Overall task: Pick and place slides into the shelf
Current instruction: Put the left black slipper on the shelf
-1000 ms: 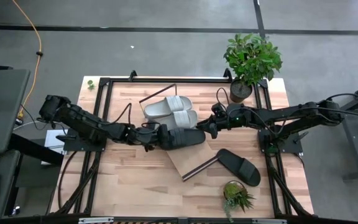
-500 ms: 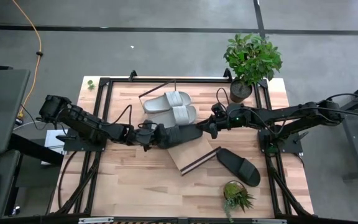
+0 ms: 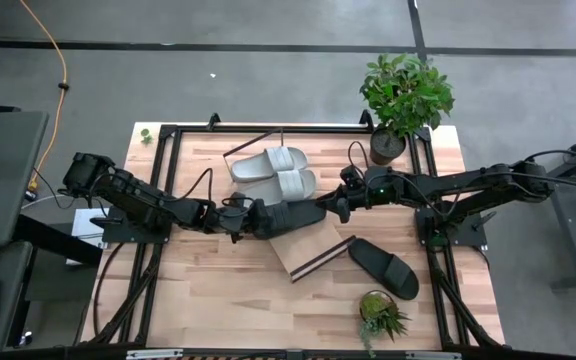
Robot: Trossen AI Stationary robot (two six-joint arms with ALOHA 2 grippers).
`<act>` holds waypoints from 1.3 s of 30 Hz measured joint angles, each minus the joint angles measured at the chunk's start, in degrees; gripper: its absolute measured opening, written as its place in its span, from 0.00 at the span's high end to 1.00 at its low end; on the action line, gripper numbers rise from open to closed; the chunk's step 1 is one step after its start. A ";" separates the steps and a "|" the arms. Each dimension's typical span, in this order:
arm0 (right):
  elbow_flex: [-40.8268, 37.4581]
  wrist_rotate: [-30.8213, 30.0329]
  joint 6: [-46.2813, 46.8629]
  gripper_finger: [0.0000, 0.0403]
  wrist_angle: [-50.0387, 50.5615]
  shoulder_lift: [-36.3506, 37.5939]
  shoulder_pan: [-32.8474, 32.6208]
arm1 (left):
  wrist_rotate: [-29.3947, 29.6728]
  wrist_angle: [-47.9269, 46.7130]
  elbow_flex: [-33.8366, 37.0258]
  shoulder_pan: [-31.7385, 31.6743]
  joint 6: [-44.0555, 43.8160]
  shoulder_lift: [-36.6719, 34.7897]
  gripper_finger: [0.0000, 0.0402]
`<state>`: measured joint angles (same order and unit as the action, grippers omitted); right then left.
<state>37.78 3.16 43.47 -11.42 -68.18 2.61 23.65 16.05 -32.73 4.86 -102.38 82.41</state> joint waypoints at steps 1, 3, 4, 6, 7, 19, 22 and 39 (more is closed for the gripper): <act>0.00 0.00 -0.01 0.71 0.02 0.00 0.00 | -0.01 0.01 0.00 0.00 0.15 0.00 0.96; 0.00 0.00 -0.01 0.71 0.00 0.00 0.00 | -0.04 0.02 0.00 0.00 0.46 0.00 0.96; 0.00 0.00 -0.01 0.71 0.00 0.00 0.00 | -0.06 0.00 0.00 0.00 0.58 0.00 0.95; 0.00 0.00 0.01 0.71 0.00 0.00 0.00 | -0.06 0.00 0.00 0.02 0.59 0.00 0.91; 0.00 0.00 -0.01 0.71 0.00 0.00 0.00 | -0.08 0.00 0.00 0.02 0.60 0.00 0.89; 0.00 0.02 0.00 0.71 0.00 0.00 0.00 | -1.77 -2.11 -0.02 0.02 0.56 0.00 0.54; 0.00 0.02 0.03 0.71 0.00 0.00 0.00 | -2.78 -3.05 -0.02 0.02 0.56 0.00 0.52; 0.00 0.37 0.13 0.71 0.72 0.02 -0.02 | -3.50 -10.07 -0.09 0.02 5.58 -6.04 0.62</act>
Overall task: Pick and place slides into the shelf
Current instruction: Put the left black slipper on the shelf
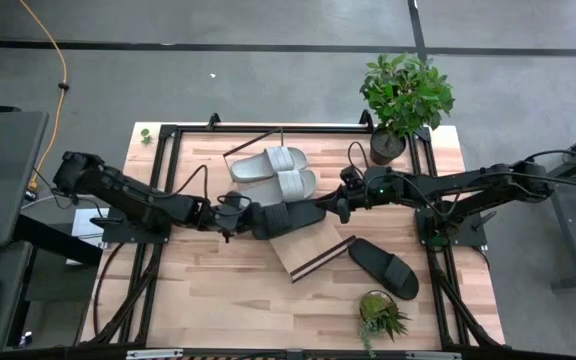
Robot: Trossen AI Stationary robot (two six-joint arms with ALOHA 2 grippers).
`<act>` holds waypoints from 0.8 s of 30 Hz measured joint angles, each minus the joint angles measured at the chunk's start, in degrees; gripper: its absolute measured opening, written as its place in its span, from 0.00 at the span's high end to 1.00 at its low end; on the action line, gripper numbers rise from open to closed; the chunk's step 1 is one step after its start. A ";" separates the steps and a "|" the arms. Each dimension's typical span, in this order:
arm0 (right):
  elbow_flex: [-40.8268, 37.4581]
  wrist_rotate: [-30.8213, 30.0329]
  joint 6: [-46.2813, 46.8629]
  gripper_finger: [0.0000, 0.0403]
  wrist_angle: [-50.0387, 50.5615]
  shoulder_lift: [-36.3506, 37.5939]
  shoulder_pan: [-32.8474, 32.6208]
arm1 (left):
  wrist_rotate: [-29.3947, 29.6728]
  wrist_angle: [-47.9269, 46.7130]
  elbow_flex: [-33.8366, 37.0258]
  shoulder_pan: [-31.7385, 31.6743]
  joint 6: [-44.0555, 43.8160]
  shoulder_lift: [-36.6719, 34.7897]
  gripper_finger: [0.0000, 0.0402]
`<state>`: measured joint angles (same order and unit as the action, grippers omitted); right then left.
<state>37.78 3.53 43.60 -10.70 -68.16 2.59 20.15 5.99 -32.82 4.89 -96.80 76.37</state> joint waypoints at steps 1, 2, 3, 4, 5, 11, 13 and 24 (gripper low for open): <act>0.00 -0.01 -0.08 0.71 0.00 -0.02 0.00 | 0.59 -1.04 0.01 0.00 0.39 -0.93 0.63; 0.00 0.00 -0.10 0.71 0.08 -0.01 0.00 | 1.02 -1.41 0.00 0.00 0.55 -1.59 0.63; 0.00 0.00 -0.12 0.71 0.17 -0.02 0.00 | 1.29 -2.04 0.00 0.00 0.74 -2.22 0.63; 0.00 0.00 -0.12 0.71 0.17 -0.02 0.00 | 1.32 -3.13 0.01 0.00 1.01 -2.98 0.63; 0.00 0.02 -0.12 0.71 0.17 0.00 0.00 | 1.37 -3.47 0.04 0.00 1.51 -3.58 0.63; 0.00 0.39 -0.04 0.71 0.65 0.00 0.00 | -1.74 -3.50 0.02 0.00 6.90 -5.97 0.64; 0.00 1.34 0.06 0.71 0.96 0.00 0.00 | -4.93 -4.66 0.02 0.00 9.66 -6.50 0.65; -0.02 0.98 1.41 0.71 5.67 3.83 0.78 | -21.60 -12.90 0.00 0.02 20.57 -6.57 0.72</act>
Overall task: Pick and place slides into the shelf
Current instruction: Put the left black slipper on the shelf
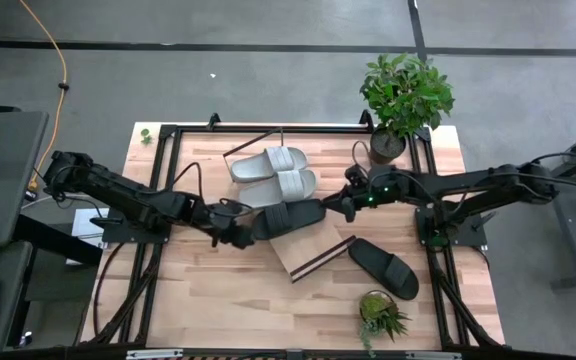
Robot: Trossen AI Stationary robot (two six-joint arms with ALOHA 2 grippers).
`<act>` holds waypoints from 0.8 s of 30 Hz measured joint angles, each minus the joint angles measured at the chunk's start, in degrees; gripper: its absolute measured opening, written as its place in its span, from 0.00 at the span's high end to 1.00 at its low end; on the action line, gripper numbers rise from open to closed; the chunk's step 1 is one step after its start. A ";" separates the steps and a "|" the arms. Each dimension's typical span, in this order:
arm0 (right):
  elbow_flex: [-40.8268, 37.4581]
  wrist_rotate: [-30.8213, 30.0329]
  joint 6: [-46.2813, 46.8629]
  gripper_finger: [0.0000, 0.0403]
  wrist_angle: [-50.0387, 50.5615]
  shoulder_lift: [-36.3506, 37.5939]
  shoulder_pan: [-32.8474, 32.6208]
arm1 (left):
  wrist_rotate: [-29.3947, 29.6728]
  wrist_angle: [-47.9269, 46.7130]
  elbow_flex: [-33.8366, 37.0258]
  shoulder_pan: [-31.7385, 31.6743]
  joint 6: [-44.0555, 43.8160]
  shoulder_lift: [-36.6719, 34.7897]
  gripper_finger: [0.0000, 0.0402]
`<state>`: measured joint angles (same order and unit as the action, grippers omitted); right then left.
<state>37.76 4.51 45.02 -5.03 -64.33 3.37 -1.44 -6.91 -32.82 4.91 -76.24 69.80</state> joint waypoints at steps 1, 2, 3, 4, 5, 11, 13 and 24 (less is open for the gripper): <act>0.00 -0.24 0.04 0.71 0.81 0.84 0.32 | -0.89 -1.08 0.00 0.00 0.22 0.00 0.73; 0.00 -0.52 0.08 0.71 1.54 1.74 0.62 | -1.74 -2.11 0.00 0.00 0.75 0.00 0.74; 0.00 -0.84 0.22 0.71 2.29 2.74 0.88 | -2.45 -3.07 0.00 0.00 1.07 0.00 0.75; 0.00 -1.11 0.66 0.71 3.08 3.68 1.12 | -2.76 -4.34 0.00 0.00 1.21 0.00 0.76; 0.00 -1.45 1.11 0.71 3.72 4.55 1.31 | -2.83 -6.04 0.00 0.00 1.17 0.00 0.77; 0.00 -5.00 1.16 0.71 6.11 7.95 1.52 | 1.95 -8.79 0.02 0.00 0.56 0.00 0.81; 0.00 -5.47 1.05 0.71 6.13 8.16 1.52 | 3.98 -8.77 0.02 -0.02 0.38 0.02 0.82; 0.00 -6.55 0.78 0.71 6.22 8.08 1.50 | 6.53 -10.81 0.00 -0.03 -0.52 0.59 0.83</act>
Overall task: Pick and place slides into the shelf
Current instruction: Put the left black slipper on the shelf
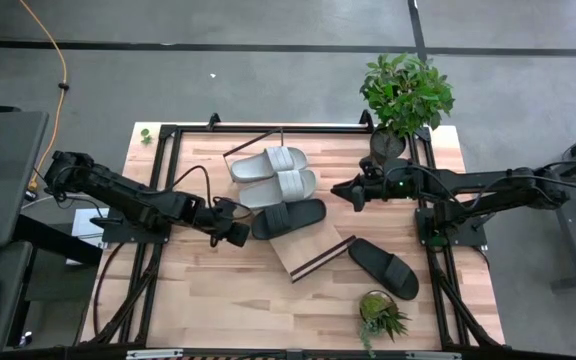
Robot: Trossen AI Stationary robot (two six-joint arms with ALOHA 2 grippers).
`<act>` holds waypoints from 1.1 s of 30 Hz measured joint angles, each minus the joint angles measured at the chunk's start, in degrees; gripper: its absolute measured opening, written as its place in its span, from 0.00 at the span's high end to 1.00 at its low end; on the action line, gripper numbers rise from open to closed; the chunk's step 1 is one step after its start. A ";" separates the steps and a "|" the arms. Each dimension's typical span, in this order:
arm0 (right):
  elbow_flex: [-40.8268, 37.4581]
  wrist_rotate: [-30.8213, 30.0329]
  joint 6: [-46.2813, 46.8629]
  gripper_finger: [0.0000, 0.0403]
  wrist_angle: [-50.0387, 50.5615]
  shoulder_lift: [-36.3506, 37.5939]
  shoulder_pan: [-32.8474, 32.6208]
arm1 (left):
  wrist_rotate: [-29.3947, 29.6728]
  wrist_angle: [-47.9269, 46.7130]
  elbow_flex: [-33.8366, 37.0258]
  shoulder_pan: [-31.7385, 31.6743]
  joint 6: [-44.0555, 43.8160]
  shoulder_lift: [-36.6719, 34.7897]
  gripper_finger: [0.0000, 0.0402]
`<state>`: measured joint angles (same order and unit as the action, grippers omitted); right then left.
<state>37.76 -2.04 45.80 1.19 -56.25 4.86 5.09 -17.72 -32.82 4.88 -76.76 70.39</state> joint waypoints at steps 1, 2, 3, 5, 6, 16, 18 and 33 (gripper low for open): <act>0.00 -0.45 -0.29 0.71 0.00 0.00 0.00 | 0.21 0.05 0.00 -0.01 -0.06 0.00 0.83; 0.00 -0.89 -0.49 0.71 0.00 0.00 -0.01 | 0.51 0.14 0.00 -0.01 -0.19 0.00 0.83; 0.00 -0.98 -0.75 0.71 0.00 0.00 -0.01 | 0.74 0.18 0.00 -0.01 -0.21 0.01 0.83; 0.00 -0.99 -0.83 0.71 0.00 0.00 -0.01 | 0.92 0.23 0.00 -0.02 -0.31 0.02 0.83; 0.00 -0.99 -0.83 0.71 0.00 0.00 -0.01 | 0.96 0.37 0.00 -0.01 -0.47 0.02 0.83; 0.00 -0.99 -1.07 0.71 0.09 0.00 -0.02 | -1.59 1.52 0.00 -0.04 -0.18 2.73 0.83; 0.00 -1.00 -1.09 0.71 0.17 0.00 -0.02 | -2.53 2.32 0.02 0.00 -0.22 3.53 0.83; 0.00 -1.01 -1.29 0.71 0.89 -0.04 -0.02 | 0.29 6.69 0.00 -0.04 -2.62 4.57 0.83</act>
<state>37.76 -3.05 44.51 2.08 -56.29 4.84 5.38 -11.03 -32.82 4.84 -79.38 74.96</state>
